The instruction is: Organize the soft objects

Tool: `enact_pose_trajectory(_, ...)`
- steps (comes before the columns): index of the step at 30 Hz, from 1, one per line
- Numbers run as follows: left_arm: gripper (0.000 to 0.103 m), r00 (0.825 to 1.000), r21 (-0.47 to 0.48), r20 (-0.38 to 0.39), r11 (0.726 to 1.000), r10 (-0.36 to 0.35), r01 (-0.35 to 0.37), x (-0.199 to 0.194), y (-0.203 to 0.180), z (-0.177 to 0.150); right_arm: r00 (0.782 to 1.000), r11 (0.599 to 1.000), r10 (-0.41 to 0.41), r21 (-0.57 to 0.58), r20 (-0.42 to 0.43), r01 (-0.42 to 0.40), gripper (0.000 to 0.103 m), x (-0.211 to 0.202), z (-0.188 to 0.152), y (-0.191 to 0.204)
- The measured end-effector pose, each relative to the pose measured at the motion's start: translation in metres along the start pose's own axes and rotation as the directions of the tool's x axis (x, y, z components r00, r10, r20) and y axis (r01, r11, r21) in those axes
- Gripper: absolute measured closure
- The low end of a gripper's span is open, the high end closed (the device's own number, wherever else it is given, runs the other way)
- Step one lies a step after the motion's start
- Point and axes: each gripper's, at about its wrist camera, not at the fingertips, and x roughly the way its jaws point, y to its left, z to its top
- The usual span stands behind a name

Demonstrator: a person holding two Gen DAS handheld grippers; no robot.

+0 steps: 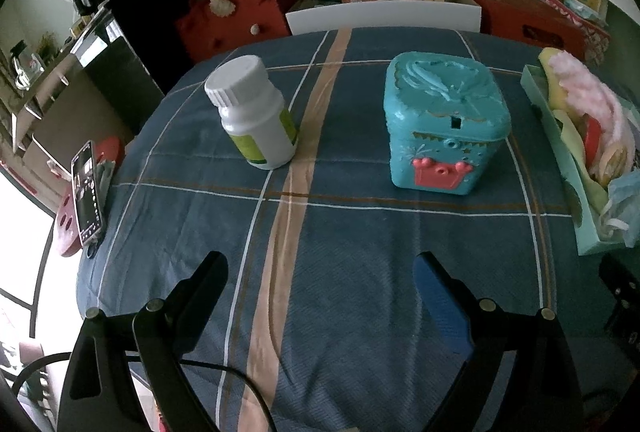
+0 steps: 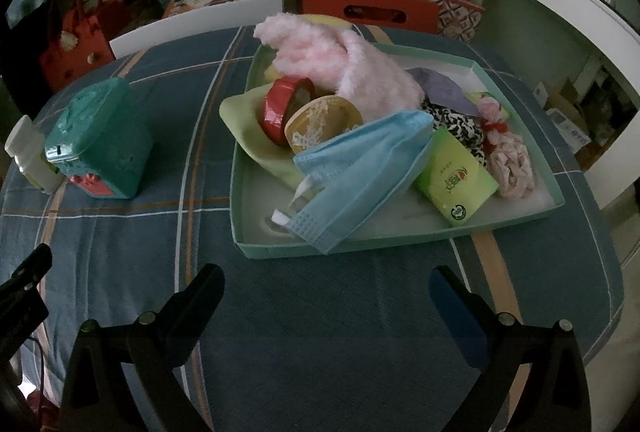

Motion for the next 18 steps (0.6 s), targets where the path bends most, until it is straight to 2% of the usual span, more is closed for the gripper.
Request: enact_pose_trajectory(18,0.009,1.0,-0.038,-0.021,0.999,-0.004,0.003,0.0041,0.0057,-0.0007,1.0,1.0,-0.012,0.018,0.002,0.012,0.0,-0.0028,-0.0012,-0.0001)
